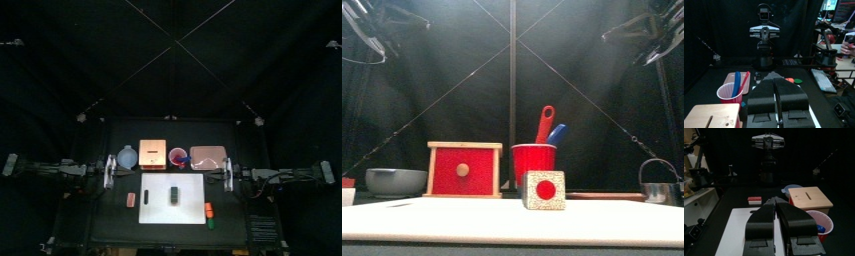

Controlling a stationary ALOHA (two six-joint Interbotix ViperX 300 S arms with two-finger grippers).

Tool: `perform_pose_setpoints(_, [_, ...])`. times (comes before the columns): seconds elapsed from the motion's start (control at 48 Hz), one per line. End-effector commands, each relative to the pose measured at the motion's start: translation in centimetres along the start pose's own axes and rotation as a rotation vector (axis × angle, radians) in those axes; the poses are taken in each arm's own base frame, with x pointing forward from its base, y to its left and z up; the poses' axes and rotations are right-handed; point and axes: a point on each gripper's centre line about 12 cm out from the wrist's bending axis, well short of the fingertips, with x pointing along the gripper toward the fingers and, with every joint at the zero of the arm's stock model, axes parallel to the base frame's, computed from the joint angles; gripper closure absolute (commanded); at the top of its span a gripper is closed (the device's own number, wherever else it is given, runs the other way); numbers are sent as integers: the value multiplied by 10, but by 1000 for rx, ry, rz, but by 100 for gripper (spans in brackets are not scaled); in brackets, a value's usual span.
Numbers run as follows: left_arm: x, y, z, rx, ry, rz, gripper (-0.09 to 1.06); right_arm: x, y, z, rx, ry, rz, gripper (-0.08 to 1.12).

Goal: Cut the sushi into 4 pieces with the knife
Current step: Pick up the knife at its handle with right hand

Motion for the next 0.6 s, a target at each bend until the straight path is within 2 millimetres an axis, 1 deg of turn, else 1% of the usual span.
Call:
perform_pose_setpoints(0.021, [10, 1, 6, 7, -38, 6, 105, 7, -1, 12, 34, -23, -9, 102])
perform_pose_setpoints(0.083, [13, 1, 5, 11, -52, 4, 100, 12, -5, 15, 93, -18, -29, 101])
perform_pose_setpoints(0.167, [20, 1, 1, 11, -54, 4, 93, 27, -10, 18, 156, 21, -64, 99])
perform_pose_setpoints(0.312, [34, 0, -11, 1, -3, 0, 78, 61, -17, 29, 180, 164, -90, 98])
perform_pose_setpoints(0.396, [40, 0, -19, -9, 31, 1, 71, 82, -23, 36, 185, 269, -104, 94])
perform_pose_setpoints(0.438, [43, 0, -21, -15, 41, 5, 68, 95, -27, 38, 187, 341, -113, 89])
perform_pose_setpoints(0.5, [46, 1, -25, -31, 58, 14, 62, 107, -33, 40, 182, 423, -125, 80])
perform_pose_setpoints(0.604, [47, 2, -31, -57, 78, 25, 57, 123, -42, 40, 173, 539, -144, 61])
